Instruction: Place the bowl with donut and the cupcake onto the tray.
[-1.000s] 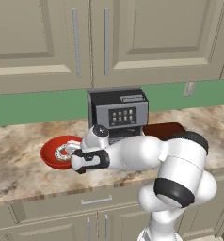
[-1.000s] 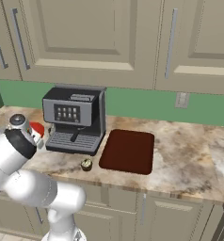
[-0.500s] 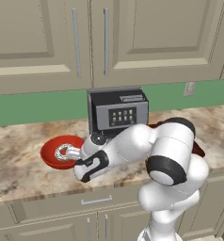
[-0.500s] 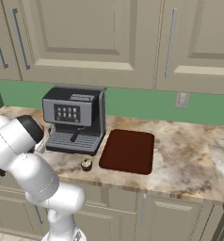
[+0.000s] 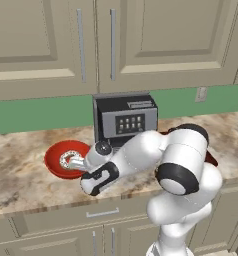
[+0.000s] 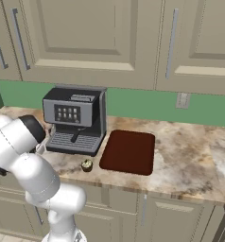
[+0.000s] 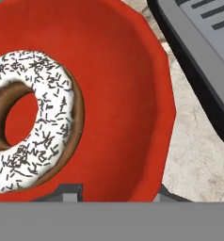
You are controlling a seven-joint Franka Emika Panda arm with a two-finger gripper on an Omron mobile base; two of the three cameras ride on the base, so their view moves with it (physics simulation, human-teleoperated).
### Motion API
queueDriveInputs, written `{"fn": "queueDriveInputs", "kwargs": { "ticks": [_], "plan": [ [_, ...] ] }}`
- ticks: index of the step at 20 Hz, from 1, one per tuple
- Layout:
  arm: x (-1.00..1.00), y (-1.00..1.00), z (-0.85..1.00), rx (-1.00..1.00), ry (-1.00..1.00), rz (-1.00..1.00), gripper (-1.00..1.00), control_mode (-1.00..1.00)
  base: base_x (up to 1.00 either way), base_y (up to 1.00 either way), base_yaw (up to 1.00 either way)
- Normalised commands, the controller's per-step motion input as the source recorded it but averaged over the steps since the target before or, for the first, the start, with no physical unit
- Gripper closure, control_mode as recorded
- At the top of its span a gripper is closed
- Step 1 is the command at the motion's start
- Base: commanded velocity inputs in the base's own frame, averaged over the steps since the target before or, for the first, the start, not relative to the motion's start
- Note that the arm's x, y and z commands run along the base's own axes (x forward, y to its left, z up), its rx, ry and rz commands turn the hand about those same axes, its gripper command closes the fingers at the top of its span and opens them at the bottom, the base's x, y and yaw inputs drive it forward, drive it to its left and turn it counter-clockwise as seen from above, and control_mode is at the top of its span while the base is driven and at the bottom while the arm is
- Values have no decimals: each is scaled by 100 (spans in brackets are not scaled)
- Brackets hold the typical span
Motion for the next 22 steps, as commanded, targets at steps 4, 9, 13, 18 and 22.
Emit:
{"fn": "queueDriveInputs", "kwargs": {
  "ticks": [4,9,13,18,22],
  "plan": [
    [1,0,48,2,-3,-5,100,-100,0,0,0],
    [-3,-6,84,3,-3,-7,100,-100,0,0,0],
    [-25,-25,94,1,1,-4,100,-100,0,0,0],
    [-61,-9,71,-3,10,3,100,-100,0,0,0],
    [-89,0,43,-12,13,11,100,-100,0,0,0]
  ]
}}
